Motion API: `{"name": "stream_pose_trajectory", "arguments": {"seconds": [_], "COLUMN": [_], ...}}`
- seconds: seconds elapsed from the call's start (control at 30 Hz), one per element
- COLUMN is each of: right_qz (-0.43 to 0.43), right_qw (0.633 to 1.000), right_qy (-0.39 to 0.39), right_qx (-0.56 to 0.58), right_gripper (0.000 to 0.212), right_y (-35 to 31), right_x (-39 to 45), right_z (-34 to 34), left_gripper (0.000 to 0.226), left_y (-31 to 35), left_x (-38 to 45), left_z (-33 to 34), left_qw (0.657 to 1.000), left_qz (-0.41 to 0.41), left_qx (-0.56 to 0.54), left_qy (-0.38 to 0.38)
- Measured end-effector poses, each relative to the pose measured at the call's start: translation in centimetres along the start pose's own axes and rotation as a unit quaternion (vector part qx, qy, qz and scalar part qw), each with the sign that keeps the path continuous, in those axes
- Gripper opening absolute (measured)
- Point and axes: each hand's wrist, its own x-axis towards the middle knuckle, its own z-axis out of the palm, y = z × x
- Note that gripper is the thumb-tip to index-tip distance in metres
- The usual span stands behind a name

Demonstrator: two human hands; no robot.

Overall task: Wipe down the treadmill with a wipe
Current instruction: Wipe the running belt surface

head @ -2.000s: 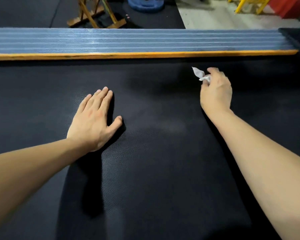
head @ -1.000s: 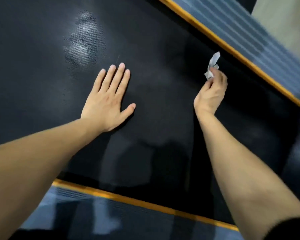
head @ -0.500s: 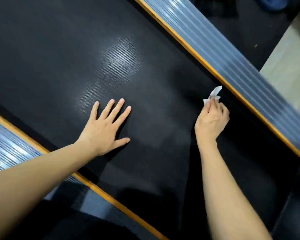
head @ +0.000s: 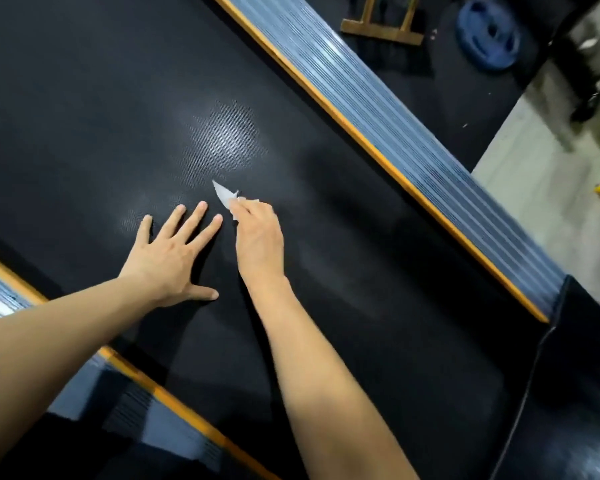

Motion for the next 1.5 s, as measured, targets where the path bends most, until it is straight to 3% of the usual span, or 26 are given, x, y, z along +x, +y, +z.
{"name": "stream_pose_trajectory", "arguments": {"seconds": [0.07,0.13,0.23,0.3,0.33,0.37,0.5,0.6,0.73,0.83,0.93,1.03,1.1,1.17,1.23,1.3,1.37,1.43,1.5], "right_qz": [-0.047,-0.038,0.072,0.131,0.119,0.074,-0.12,-0.201,-0.04,0.03,-0.034,-0.141,-0.186,-0.184,-0.121,0.001,0.029,0.0,-0.081], "right_qw": [0.998,0.992,0.981,0.975,0.977,0.986,0.991,0.979,0.99,0.981,0.994,0.987,0.975,0.974,0.985,0.992,0.983,0.989,0.996], "right_qy": [0.027,0.088,0.148,0.153,0.16,0.144,-0.063,-0.032,0.066,0.139,0.095,-0.03,-0.101,-0.129,-0.094,0.043,0.134,0.122,0.035], "right_qx": [-0.02,-0.08,-0.107,-0.092,-0.069,-0.046,0.011,0.005,-0.116,-0.134,-0.049,0.07,0.065,0.01,-0.08,-0.115,-0.119,-0.08,0.018], "right_gripper": [0.026,0.02,0.026,0.024,0.024,0.027,0.025,0.016,0.017,0.016,0.018,0.024,0.028,0.024,0.021,0.02,0.024,0.023,0.025], "right_y": [3.0,8.5,14.8,13.7,12.3,10.4,0.9,2.1,11.4,12.7,5.2,-1.7,-2.8,0.2,5.4,10.6,12.6,8.9,3.2], "right_x": [0.2,0.9,1.2,1.1,0.9,0.5,-3.8,-3.0,4.4,5.2,-0.9,-10.8,-14.1,-11.3,-6.4,-2.5,-1.7,-4.1,-9.4], "right_z": [0.9,-1.2,-4.7,-4.1,-3.4,-2.5,0.6,-0.9,-4.3,-2.9,-0.6,0.2,-0.5,-1.5,-3.3,-5.6,-5.7,-3.9,-1.8], "left_gripper": [0.131,0.131,0.13,0.131,0.131,0.132,0.133,0.137,0.142,0.142,0.142,0.145,0.153,0.16,0.162,0.162,0.163,0.164,0.165], "left_y": [-0.2,-0.3,-0.3,-0.4,-0.3,-0.2,-0.2,-1.0,-2.4,-2.4,-2.2,-2.5,-2.8,-3.2,-3.4,-3.3,-3.3,-3.3,-3.4], "left_x": [0.0,0.0,0.1,0.2,0.2,0.2,-0.2,-2.1,-4.5,-4.0,-4.1,-4.0,-3.7,-3.5,-3.6,-3.9,-3.9,-3.9,-4.0], "left_z": [-0.2,-0.3,-0.1,0.0,0.0,0.1,0.0,0.8,2.6,2.7,2.6,2.5,2.2,1.7,1.5,1.7,1.8,1.8,2.0], "left_qw": [1.0,1.0,1.0,1.0,1.0,1.0,0.999,0.999,0.999,0.999,0.999,0.998,0.998,0.998,0.997,0.998,0.998,0.998,0.998], "left_qz": [-0.002,-0.002,-0.001,0.0,0.002,0.003,0.007,0.02,0.018,0.022,0.021,0.031,0.047,0.052,0.05,0.049,0.052,0.056,0.055], "left_qx": [-0.006,-0.013,-0.009,-0.011,-0.013,-0.018,-0.04,-0.023,-0.006,-0.02,-0.034,-0.049,-0.04,-0.011,0.006,0.001,-0.006,-0.01,-0.009], "left_qy": [-0.01,-0.011,-0.002,-0.003,-0.003,-0.001,0.032,0.034,0.043,0.043,0.036,0.03,-0.008,-0.047,-0.056,-0.043,-0.028,-0.023,-0.014]}}
